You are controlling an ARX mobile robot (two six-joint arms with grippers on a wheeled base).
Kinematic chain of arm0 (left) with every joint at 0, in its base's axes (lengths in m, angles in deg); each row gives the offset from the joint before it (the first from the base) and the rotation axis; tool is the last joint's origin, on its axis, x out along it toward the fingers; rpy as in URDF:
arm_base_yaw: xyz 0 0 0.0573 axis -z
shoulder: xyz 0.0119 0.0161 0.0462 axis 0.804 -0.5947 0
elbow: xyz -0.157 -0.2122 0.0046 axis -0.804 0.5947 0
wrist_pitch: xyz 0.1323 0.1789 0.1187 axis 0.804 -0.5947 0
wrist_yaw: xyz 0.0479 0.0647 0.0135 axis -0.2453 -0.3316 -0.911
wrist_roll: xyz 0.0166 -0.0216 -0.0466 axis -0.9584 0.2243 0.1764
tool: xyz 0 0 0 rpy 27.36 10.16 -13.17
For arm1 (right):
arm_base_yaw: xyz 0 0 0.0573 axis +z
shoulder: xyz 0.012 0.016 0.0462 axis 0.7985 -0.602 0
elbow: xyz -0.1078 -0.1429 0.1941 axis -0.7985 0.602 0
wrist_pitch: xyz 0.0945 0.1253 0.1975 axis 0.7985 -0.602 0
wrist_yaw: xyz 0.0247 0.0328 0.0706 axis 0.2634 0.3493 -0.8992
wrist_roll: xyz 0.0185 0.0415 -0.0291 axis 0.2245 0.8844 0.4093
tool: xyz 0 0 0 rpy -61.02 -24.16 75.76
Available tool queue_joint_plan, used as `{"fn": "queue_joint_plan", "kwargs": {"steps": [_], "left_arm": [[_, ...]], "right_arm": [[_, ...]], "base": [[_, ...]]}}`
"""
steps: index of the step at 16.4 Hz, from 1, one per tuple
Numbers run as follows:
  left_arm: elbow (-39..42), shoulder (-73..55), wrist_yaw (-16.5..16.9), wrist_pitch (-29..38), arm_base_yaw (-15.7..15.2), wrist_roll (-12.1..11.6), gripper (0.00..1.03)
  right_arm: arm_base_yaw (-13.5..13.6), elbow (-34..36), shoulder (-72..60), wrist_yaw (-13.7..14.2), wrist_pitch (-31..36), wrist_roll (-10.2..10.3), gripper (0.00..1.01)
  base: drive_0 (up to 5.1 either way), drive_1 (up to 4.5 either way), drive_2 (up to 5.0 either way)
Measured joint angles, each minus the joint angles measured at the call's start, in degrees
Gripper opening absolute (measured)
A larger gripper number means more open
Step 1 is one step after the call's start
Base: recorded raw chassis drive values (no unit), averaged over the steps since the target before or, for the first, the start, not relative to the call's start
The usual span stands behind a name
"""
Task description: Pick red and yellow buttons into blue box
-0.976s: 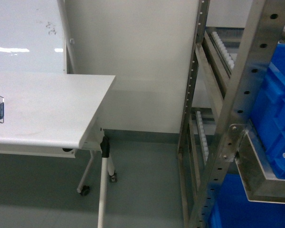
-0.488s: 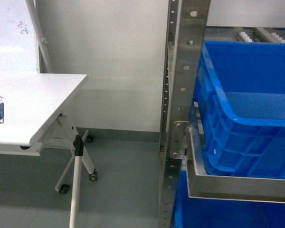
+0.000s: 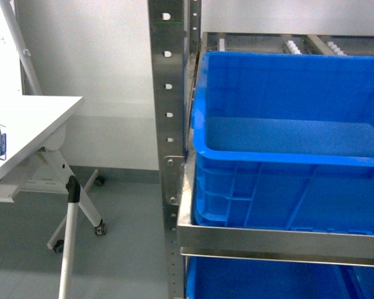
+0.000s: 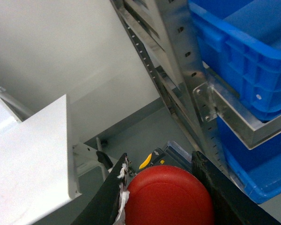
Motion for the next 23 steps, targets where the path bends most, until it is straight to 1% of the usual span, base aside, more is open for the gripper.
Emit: {"fn": "queue_joint_plan", "kwargs": {"steps": [23], "left_arm": [[0.0,0.0,0.0,-0.2,0.0,0.0,0.33]], "right_arm": [[0.0,0.0,0.0,0.0,0.0,0.0,0.20]], "base": [[5.0,-2.33,-2.3]]}}
